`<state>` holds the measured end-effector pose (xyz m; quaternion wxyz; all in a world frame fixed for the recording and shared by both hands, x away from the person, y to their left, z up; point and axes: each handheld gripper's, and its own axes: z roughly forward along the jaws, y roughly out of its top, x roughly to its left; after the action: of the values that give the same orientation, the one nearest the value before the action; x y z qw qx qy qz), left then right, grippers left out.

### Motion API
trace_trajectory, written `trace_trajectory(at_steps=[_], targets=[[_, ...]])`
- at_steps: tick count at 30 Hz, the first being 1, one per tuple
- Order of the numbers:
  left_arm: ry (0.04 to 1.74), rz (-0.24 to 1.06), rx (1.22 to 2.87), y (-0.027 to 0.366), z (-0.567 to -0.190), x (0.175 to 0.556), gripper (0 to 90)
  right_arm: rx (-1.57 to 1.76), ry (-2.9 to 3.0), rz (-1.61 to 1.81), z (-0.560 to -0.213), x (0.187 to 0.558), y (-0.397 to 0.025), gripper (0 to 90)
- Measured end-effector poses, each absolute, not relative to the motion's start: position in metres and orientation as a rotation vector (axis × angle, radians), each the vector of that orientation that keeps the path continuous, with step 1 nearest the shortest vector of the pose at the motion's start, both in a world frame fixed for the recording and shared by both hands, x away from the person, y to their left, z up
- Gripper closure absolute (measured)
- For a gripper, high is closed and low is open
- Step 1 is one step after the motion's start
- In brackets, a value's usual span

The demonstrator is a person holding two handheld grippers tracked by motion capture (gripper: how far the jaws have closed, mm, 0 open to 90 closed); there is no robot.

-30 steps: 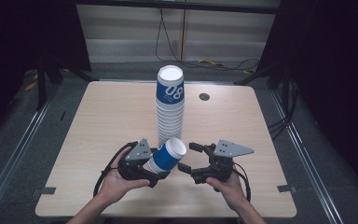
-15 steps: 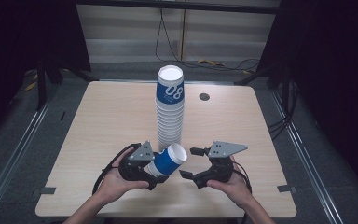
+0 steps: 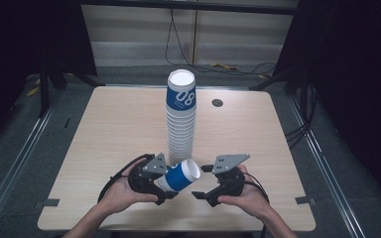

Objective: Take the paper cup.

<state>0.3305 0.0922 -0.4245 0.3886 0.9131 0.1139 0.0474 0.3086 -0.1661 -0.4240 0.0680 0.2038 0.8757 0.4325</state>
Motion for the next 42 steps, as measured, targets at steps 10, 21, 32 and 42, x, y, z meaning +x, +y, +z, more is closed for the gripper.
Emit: trace_trajectory(at_steps=[10, 21, 32, 42], targets=[[0.289, 0.106, 2.384, 0.087, -0.433, 0.332, 18.1, 0.571, 2.749, 1.087, -0.43, 0.314, -0.159, 18.0], [0.249, 0.106, 2.442, 0.081, -0.437, 0.329, 18.1, 0.532, 2.8, 1.012, -0.425, 0.318, -0.154, 15.5], [0.215, 0.129, 2.496, 0.075, -0.441, 0.323, 18.2, 0.486, 2.843, 1.007, -0.42, 0.323, -0.148, 19.5], [0.139, 0.134, 2.541, 0.069, -0.439, 0.317, 18.3, 0.378, 2.925, 0.972, -0.422, 0.32, -0.137, 23.6]])
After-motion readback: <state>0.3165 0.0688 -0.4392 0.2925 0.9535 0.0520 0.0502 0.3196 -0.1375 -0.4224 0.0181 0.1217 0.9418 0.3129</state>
